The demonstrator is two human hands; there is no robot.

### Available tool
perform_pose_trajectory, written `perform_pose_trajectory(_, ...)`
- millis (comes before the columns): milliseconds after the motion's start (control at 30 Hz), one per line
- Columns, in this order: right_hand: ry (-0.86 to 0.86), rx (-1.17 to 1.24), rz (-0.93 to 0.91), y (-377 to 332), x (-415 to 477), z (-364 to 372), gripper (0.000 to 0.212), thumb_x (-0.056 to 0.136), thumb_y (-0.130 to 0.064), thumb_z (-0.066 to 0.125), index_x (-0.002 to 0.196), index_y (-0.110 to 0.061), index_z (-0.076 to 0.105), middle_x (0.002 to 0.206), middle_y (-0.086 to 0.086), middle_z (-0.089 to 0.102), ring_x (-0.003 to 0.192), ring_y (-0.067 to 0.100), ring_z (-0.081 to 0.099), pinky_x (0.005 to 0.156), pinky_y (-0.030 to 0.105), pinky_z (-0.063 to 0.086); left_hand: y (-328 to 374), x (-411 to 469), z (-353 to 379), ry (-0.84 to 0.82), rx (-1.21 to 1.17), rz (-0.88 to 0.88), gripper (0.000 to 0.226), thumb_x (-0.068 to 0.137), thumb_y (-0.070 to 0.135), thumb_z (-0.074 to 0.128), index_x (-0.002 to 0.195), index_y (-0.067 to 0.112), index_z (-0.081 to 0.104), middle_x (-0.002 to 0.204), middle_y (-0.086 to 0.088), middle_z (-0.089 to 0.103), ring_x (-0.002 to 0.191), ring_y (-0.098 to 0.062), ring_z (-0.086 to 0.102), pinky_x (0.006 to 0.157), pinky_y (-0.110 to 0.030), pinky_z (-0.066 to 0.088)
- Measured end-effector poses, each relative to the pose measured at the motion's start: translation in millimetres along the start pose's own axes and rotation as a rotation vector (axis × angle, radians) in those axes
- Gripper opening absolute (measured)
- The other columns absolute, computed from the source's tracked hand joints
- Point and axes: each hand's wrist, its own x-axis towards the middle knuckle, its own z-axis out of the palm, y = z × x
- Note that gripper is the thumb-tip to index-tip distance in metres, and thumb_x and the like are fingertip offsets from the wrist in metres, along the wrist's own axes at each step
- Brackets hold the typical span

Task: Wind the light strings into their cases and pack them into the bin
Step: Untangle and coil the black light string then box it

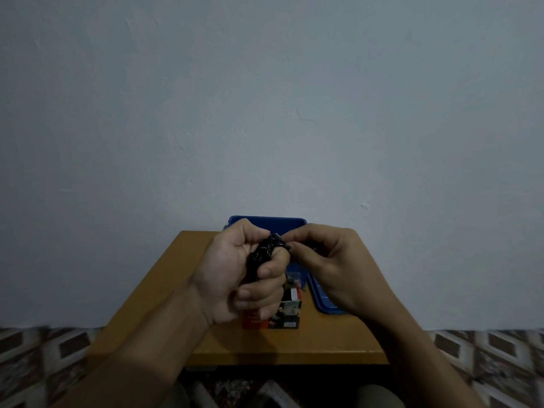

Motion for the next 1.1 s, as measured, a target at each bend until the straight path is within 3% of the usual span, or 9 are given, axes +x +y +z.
perform_pose_trajectory(200,-0.063,0.112,0.048,-2,-3,5,0.02,0.098,-0.005,0.058,0.105,-0.011,0.075,0.093,-0.001,0.077,0.087,0.013,0.073,0.077,0.03,0.058,0,1,0,0.012,0.028,0.007,0.051,0.09,0.041,0.027,0.056,0.013,0.051,0.036,0.001,0.038,0.029,-0.011,0.032,0.044,-0.029,0.035)
perform_pose_trajectory(300,-0.184,0.168,0.077,-5,-6,2,0.022,0.099,-0.007,0.059,0.116,-0.014,0.071,0.104,0.003,0.076,0.099,0.019,0.072,0.09,0.044,0.058,-1,0,0,0.047,0.028,0.01,0.05,0.09,0.041,0.028,0.055,0.012,0.051,0.035,0.001,0.036,0.028,-0.011,0.031,0.043,-0.027,0.039)
perform_pose_trajectory(367,-0.243,0.206,0.085,-7,-6,2,0.024,0.099,-0.008,0.059,0.121,-0.014,0.068,0.109,0.004,0.076,0.104,0.019,0.071,0.095,0.042,0.056,-2,-2,-1,0.045,-0.002,0.012,0.051,0.09,0.04,0.028,0.055,0.012,0.051,0.035,0.002,0.037,0.028,-0.01,0.032,0.043,-0.026,0.039)
perform_pose_trajectory(600,-0.252,0.292,0.079,-11,-7,3,0.028,0.097,-0.009,0.061,0.123,-0.012,0.07,0.112,0.006,0.076,0.108,0.023,0.071,0.099,0.049,0.054,-2,-2,-1,-0.045,-0.017,0.006,0.058,0.091,0.04,0.027,0.055,0.006,0.057,0.034,-0.002,0.044,0.028,-0.012,0.04,0.043,-0.024,0.044)
perform_pose_trajectory(767,-0.157,0.303,0.096,-8,-6,10,0.026,0.095,-0.002,0.061,0.115,-0.012,0.074,0.104,0.004,0.078,0.101,0.022,0.073,0.094,0.046,0.057,1,-1,0,0.015,0.053,0.007,0.06,0.089,0.042,0.029,0.054,0.004,0.06,0.034,-0.005,0.044,0.028,-0.015,0.042,0.046,-0.026,0.045)
perform_pose_trajectory(900,-0.157,0.338,0.139,-7,-5,13,0.024,0.097,-0.007,0.06,0.113,-0.017,0.075,0.102,0.004,0.078,0.097,0.025,0.072,0.089,0.045,0.058,3,-2,3,0.079,0.093,0.006,0.062,0.089,0.041,0.027,0.053,0.003,0.061,0.036,-0.009,0.048,0.029,-0.02,0.045,0.049,-0.027,0.049)
perform_pose_trajectory(1100,-0.2,0.35,0.197,-9,-7,13,0.024,0.098,-0.008,0.058,0.113,-0.018,0.074,0.101,0.004,0.077,0.093,0.018,0.072,0.08,0.029,0.055,3,-2,8,0.167,0.124,-0.004,0.063,0.089,0.04,0.024,0.05,0.004,0.059,0.036,-0.01,0.048,0.029,-0.021,0.046,0.05,-0.028,0.047)
